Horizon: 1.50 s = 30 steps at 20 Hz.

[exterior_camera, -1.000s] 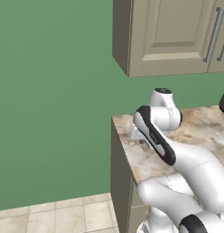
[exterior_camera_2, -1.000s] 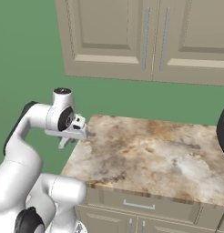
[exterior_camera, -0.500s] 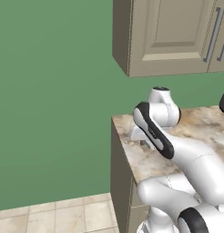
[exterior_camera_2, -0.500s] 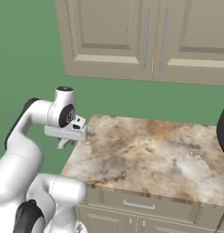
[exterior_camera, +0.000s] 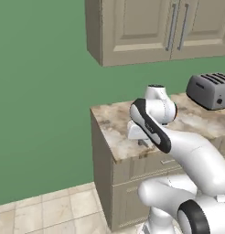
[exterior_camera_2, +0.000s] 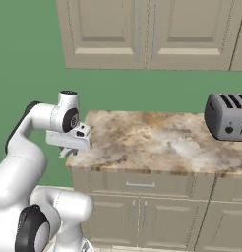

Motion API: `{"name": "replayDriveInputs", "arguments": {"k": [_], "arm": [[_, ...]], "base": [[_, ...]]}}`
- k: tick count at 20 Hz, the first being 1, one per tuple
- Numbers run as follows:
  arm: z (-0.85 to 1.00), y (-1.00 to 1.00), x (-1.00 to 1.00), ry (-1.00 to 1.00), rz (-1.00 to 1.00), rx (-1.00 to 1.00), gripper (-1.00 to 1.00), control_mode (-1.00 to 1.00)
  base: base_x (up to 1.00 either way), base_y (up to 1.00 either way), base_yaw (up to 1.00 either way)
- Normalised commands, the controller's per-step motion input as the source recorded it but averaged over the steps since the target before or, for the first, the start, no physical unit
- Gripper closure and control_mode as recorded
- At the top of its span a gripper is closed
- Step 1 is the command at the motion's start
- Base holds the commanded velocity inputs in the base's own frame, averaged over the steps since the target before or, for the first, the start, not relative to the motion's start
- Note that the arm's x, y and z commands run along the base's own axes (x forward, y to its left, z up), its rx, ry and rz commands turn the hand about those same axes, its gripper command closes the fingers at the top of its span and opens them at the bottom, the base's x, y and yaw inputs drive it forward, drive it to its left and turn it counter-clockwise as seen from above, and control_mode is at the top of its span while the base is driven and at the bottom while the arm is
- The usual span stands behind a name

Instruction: Pick up the tongs from the counter and place them near the plate next to the oven.

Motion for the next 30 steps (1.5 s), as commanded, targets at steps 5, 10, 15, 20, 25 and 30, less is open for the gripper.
{"name": "replayDriveInputs", "arguments": {"k": [5,10,15,20,25,30], "arm": [[0.0,0.0,0.0,0.0,0.0,0.0,1.0,1.0],[0.0,0.0,0.0,0.0,0.0,0.0,1.0,1.0],[0.0,0.0,0.0,0.0,0.0,0.0,1.0,1.0],[0.0,0.0,0.0,0.0,0.0,0.0,1.0,1.0],[0.0,0.0,0.0,0.0,0.0,0.0,1.0,1.0],[0.0,0.0,0.0,0.0,0.0,0.0,1.0,1.0]], "base": [[-0.38,-0.32,-0.66],[-0.04,-0.43,-0.7],[0.0,-0.49,-0.67],[0.0,-0.51,-0.62],[0.05,-0.48,-0.57],[0.11,-0.34,-0.55]]}}
